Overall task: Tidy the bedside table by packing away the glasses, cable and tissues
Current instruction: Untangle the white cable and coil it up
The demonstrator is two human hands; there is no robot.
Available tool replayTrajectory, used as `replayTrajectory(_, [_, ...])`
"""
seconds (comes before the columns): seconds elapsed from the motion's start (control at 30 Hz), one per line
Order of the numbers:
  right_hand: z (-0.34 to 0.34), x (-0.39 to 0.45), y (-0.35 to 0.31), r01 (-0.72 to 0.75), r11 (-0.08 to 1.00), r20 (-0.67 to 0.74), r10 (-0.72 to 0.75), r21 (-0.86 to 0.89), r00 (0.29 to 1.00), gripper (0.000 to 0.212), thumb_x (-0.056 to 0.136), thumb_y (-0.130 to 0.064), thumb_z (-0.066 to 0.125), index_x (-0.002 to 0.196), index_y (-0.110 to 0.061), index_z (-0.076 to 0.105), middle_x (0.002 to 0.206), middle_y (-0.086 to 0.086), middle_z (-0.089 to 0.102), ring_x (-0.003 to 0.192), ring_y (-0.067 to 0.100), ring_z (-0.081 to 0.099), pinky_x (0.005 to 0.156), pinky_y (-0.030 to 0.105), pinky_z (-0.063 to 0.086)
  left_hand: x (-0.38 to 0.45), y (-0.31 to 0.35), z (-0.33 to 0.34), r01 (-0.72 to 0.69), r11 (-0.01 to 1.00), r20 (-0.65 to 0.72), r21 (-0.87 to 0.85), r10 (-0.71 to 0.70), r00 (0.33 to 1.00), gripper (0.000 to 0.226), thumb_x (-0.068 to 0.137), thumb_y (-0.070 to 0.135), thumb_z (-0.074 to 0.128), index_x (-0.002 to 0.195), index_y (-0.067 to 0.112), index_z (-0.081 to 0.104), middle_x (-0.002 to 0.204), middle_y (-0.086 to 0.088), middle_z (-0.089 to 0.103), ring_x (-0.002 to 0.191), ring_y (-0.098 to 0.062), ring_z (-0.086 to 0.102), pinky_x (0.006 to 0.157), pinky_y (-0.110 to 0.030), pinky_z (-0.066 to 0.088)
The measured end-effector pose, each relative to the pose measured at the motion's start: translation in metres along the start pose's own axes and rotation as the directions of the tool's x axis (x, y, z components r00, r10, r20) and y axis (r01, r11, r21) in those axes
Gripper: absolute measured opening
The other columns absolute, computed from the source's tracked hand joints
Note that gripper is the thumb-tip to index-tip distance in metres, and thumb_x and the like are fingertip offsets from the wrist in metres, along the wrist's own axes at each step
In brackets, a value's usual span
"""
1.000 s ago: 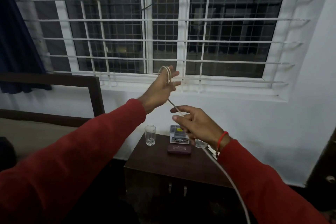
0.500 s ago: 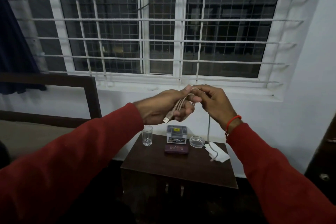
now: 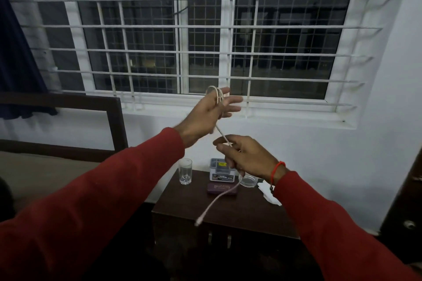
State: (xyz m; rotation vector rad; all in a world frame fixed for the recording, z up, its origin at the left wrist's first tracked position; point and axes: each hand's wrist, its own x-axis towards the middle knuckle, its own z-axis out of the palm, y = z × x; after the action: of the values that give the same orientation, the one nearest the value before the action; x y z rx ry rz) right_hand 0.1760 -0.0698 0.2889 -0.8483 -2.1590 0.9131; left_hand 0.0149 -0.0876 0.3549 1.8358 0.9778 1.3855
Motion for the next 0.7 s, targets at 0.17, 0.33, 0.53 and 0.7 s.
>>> replayTrajectory(0.17, [-0.028,-0.005,-0.022,0.092,0.913,-0.198,-0.183,-0.398,0.963,0.011,0.087,-0.039,0.067,0.09,-0.032,0.075,0.071,-0.009,0.071,0.067,0.003,0.061,0.067,0.028,0.047,-0.01,-0.014,-0.007,0.064,0.847,0.202,0.527,-0.198,0.959,0.038,0.109,0.033,0.032,0.122,0.008,0.058,0.105,-0.007,0.077,0.085,-0.017,0.075,0.075,-0.029,0.056])
replayTrajectory(0.33, [-0.05,-0.005,-0.03,0.103,0.9,-0.275,-0.237,-0.424,0.932,0.035,0.069,-0.062,0.069,0.075,-0.028,0.07,0.068,-0.008,0.069,0.065,0.007,0.061,0.064,0.034,0.052,-0.015,-0.003,-0.002,0.358,0.898,0.357,0.255,-0.432,0.828,0.078,0.098,0.069,0.021,0.095,0.011,0.074,0.061,-0.004,0.065,0.044,-0.012,0.052,0.044,-0.024,0.037])
replayTrajectory(0.53, [-0.059,0.004,-0.005,0.22,0.975,-0.397,-0.217,-0.038,0.892,0.005,0.089,-0.03,0.071,0.086,-0.03,0.074,0.072,-0.008,0.067,0.066,0.004,0.056,0.065,0.032,0.049,-0.017,0.01,0.005,0.474,0.817,0.49,-0.329,-0.281,0.825,0.053,0.104,0.05,0.035,0.097,0.011,0.07,0.06,0.0,0.06,0.042,-0.007,0.049,0.049,-0.022,0.044])
replayTrajectory(0.7, [-0.025,0.002,0.013,0.048,0.999,-0.214,-0.052,-0.024,0.975,0.017,0.102,-0.027,0.051,0.103,-0.033,0.067,0.066,-0.004,0.057,0.046,0.001,0.047,0.048,0.024,0.042,-0.005,0.017,0.012,0.17,0.803,0.203,-0.572,-0.062,0.977,0.041,0.109,0.031,0.035,0.128,0.002,0.057,0.115,-0.012,0.075,0.104,-0.025,0.073,0.091,-0.033,0.057])
